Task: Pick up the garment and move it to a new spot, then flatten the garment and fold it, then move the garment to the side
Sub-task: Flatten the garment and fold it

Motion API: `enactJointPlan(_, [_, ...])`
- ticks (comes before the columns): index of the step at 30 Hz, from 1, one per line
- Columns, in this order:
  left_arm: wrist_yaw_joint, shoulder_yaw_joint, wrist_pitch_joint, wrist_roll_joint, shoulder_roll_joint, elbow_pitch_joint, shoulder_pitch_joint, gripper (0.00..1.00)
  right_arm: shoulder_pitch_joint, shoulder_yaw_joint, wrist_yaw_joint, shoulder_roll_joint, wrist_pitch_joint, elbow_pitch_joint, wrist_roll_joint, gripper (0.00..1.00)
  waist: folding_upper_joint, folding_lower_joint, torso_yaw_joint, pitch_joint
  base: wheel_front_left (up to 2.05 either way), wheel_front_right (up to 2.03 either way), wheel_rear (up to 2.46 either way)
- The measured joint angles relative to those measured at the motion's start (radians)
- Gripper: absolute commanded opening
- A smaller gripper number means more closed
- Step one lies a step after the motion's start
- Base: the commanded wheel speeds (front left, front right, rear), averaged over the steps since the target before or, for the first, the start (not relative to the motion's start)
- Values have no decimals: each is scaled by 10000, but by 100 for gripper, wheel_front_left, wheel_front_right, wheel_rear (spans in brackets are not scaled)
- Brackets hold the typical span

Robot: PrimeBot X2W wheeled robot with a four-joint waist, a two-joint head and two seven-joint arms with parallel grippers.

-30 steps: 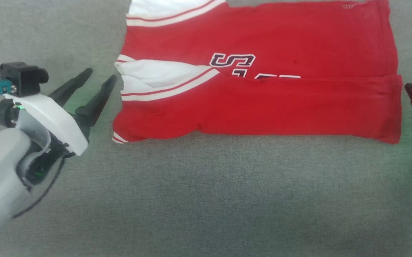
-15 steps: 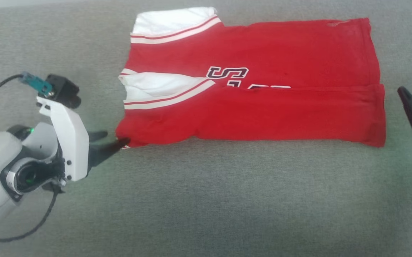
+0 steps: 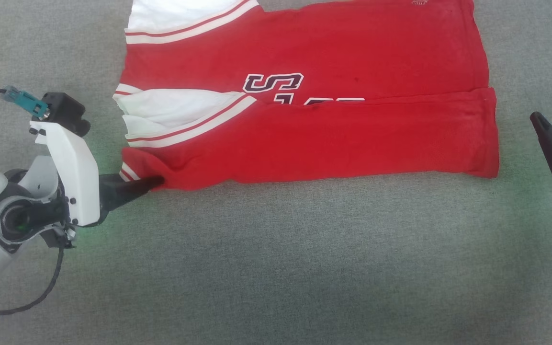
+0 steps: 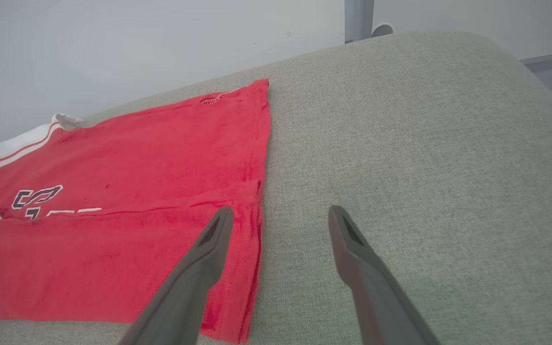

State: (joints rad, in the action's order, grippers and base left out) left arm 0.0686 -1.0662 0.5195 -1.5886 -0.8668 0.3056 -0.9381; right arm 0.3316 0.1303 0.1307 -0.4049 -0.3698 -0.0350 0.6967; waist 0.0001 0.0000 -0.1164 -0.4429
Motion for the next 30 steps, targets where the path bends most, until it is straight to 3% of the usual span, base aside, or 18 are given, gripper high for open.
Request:
enactJointPlan(2, [75, 29, 29, -73, 35, 109, -32, 0, 0, -12, -2, -21, -36, 19, 0, 100, 0, 0, -3, -29, 0, 0, 0])
enactJointPlan(10, [293, 46, 81, -117, 337, 284, -119, 0, 76, -880, -2, -777, -1252, 276, -244, 100, 0, 1, 85, -97, 0, 0, 0])
enactJointPlan(18, [403, 13, -31, 186, 552, 205, -253, 0, 218, -2071, 0, -1776, -4100, 387, -82, 100, 0, 0, 284, -230, 0, 0, 0])
enactJointPlan(24, [466, 21, -171, 299, 700, 111, -325, 0, 826, -2222, 0, -1789, -4836, 69, -27, 100, 0, 0, 446, -410, 0, 0, 0])
enactJointPlan(25, [479, 21, -199, 322, 752, 115, -347, 0, 920, -2219, 0, -1760, -4915, -69, -63, 83, 0, 0, 488, -441, 0, 0, 0])
enactJointPlan(26, [499, 21, -211, 345, 811, 125, -367, 0, 1019, -2251, 0, -1764, -4989, -138, -127, 41, 0, 0, 534, -466, 0, 0, 0])
enactJointPlan(27, [506, 19, -244, 370, 867, 144, -384, 0, 1094, -2297, 0, -1781, -5045, -207, -171, 41, 0, 0, 584, -484, 0, 0, 0])
enactJointPlan(28, [510, 19, -293, 399, 918, 163, -385, 0, 1141, -2322, 0, -1791, -5125, -265, -198, 4, 0, 0, 635, -494, 0, 0, 0])
enactJointPlan(30, [539, 15, -393, 416, 1005, 198, -382, 0, 1147, -2345, 0, -1789, -5227, -303, -86, 0, -1, 0, 717, -481, 0, 0, 0])
